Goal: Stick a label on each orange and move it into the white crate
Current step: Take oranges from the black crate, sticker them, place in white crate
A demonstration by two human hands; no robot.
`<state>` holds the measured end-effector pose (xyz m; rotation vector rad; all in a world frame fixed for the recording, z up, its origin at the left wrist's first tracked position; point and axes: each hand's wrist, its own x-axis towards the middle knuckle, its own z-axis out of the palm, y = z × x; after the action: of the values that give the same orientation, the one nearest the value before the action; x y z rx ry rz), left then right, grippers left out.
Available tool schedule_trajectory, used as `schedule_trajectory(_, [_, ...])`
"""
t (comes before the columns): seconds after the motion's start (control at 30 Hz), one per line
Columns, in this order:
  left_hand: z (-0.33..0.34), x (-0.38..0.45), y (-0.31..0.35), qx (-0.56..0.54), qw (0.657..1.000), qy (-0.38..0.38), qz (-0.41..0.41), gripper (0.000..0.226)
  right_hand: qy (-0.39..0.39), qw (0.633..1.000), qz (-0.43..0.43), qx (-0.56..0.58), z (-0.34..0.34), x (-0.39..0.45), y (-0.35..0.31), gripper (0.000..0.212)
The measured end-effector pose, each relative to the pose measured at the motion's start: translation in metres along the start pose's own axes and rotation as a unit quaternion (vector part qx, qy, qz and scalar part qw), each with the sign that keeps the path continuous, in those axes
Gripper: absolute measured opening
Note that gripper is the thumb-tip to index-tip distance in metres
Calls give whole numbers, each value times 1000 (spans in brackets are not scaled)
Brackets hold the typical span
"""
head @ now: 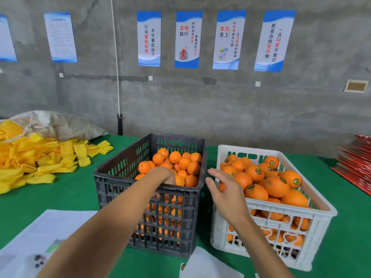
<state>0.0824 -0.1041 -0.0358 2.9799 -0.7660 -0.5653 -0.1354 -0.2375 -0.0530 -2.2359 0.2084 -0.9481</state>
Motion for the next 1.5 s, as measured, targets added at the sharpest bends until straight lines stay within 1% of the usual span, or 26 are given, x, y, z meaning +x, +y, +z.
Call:
schedule_trajectory(0.03, [-2,-5,3,-42,998,35,28,29,1,1000,3,5,-3,0,-2,34])
schedule_trajectory(0.07, [-2,-6,6,-106,986,111,66,25,5,1000,5,13,-6,0,-4,33])
schedule_trajectory(0.1, [-3,-14,9,-159,959,203,113,29,9,1000,6,25,-9,0,-6,33])
schedule_trajectory(0.13, [-5,-26,14,-204,921,292,158,35,12,999,5,40,-12,0,-9,33])
schedule_trajectory(0.2, [-5,-51,27,-246,828,445,237,43,17,997,2,75,-18,0,-15,36])
schedule_trajectory(0.23, [-4,-66,36,-256,781,501,270,48,18,995,0,95,-20,-1,-18,39])
schedule_trajectory(0.27, [1,-79,45,-278,740,534,300,54,17,993,-3,118,-22,-2,-21,45])
schedule_trajectory(0.3, [8,-93,55,-314,705,545,328,60,12,989,-7,145,-23,-4,-24,51])
schedule_trajectory(0.37, [31,-119,73,-402,645,525,383,69,-1,979,-17,205,-25,-10,-27,61])
schedule_trajectory(0.4, [47,-129,80,-432,626,507,405,71,-1,973,-22,230,-25,-16,-28,64])
schedule_trajectory(0.43, [66,-136,87,-440,620,497,418,72,5,969,-27,244,-25,-25,-26,65])
schedule_trajectory(0.47, [88,-141,92,-432,624,495,424,73,14,970,-28,242,-24,-36,-20,64])
schedule_trajectory(0.5, [111,-142,94,-421,637,484,427,75,19,974,-21,223,-20,-50,-11,62])
schedule_trajectory(0.53, [136,-140,94,-423,660,455,423,77,14,981,-5,194,-15,-67,2,60])
schedule_trajectory(0.6, [181,-132,92,-458,722,342,390,77,-27,989,49,137,-3,-104,34,58])
schedule_trajectory(0.67, [222,-120,87,-472,776,230,351,75,-93,984,110,104,6,-138,67,49])
schedule_trajectory(0.73, [255,-109,82,-475,812,151,303,78,-149,972,156,91,9,-162,95,37])
schedule_trajectory(0.77, [266,-106,81,-490,817,123,277,78,-170,968,165,76,7,-170,105,34])
schedule_trajectory(0.83, [281,-101,79,-546,802,86,224,76,-205,967,154,14,1,-182,121,43])
schedule_trajectory(0.93, [287,-95,75,-623,762,86,157,75,-268,953,98,-107,-6,-197,133,72])
schedule_trajectory(1.0, [289,-94,70,-644,745,103,142,73,-311,937,78,-138,-9,-202,136,85])
schedule_trajectory(1.07, [291,-95,68,-650,739,111,139,70,-314,937,61,-140,-11,-204,138,90])
schedule_trajectory(1.13, [292,-95,67,-647,742,117,133,68,-292,947,45,-125,-12,-205,140,85])
schedule_trajectory(1.23, [294,-94,66,-648,741,121,133,68,-270,958,30,-96,-11,-207,142,68])
schedule_trajectory(1.33, [294,-94,66,-649,740,123,131,68,-248,964,-9,-99,-8,-207,143,56])
schedule_trajectory(1.5, [293,-94,66,-644,744,122,130,70,-227,967,-47,-106,-4,-210,143,46])
